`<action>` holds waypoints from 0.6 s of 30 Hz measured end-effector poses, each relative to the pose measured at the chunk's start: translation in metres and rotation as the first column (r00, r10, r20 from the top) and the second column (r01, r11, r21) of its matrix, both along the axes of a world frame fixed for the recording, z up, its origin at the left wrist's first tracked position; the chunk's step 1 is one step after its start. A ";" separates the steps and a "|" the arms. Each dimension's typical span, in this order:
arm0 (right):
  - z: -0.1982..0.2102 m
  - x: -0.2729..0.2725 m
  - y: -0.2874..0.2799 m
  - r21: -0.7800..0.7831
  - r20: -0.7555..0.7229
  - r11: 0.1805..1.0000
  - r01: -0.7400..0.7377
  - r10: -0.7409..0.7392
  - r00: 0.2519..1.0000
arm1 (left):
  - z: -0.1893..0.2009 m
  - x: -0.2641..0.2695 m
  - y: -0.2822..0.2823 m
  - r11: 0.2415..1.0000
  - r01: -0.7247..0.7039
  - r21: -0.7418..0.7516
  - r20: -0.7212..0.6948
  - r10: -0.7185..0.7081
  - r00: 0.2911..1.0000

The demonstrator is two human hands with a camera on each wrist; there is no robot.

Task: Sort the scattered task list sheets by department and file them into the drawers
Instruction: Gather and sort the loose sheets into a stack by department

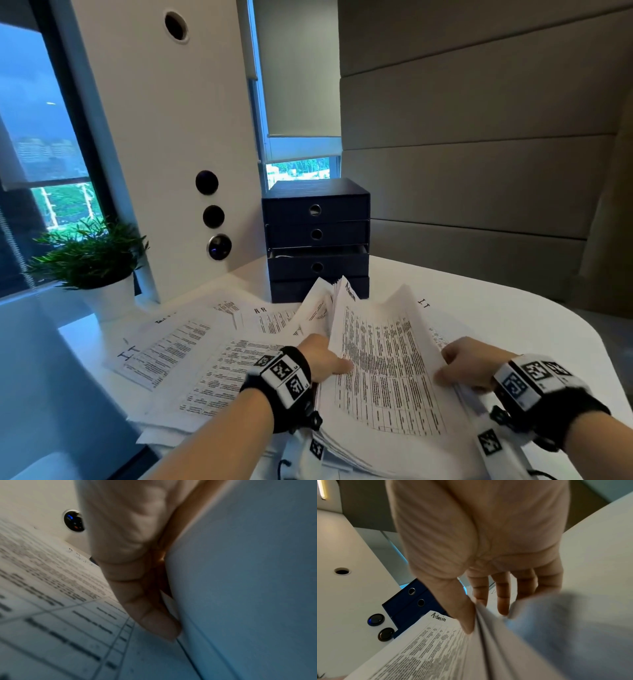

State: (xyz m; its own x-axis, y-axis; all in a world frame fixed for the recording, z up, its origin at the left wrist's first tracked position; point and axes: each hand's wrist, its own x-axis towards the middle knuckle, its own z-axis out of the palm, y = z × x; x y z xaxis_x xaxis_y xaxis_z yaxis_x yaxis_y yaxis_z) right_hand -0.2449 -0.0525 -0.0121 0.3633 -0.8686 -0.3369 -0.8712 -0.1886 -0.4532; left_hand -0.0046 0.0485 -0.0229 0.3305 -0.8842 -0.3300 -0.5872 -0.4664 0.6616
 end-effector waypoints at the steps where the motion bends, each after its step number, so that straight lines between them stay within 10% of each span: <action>1: -0.002 -0.001 -0.001 -0.016 -0.017 1.000 -0.007 0.007 1.000 | -0.001 0.001 -0.001 1.000 0.005 -0.008 0.000 -0.005 1.000; 7: 0.002 -0.003 -0.007 -0.018 0.070 0.996 0.083 -0.081 0.994 | 0.007 0.013 0.002 0.986 -0.124 -0.113 -0.037 0.120 0.992; 18: -0.001 0.010 -0.008 -0.153 0.057 0.986 0.068 -0.060 0.997 | 0.003 0.052 0.008 0.971 -0.114 0.212 0.443 0.008 0.896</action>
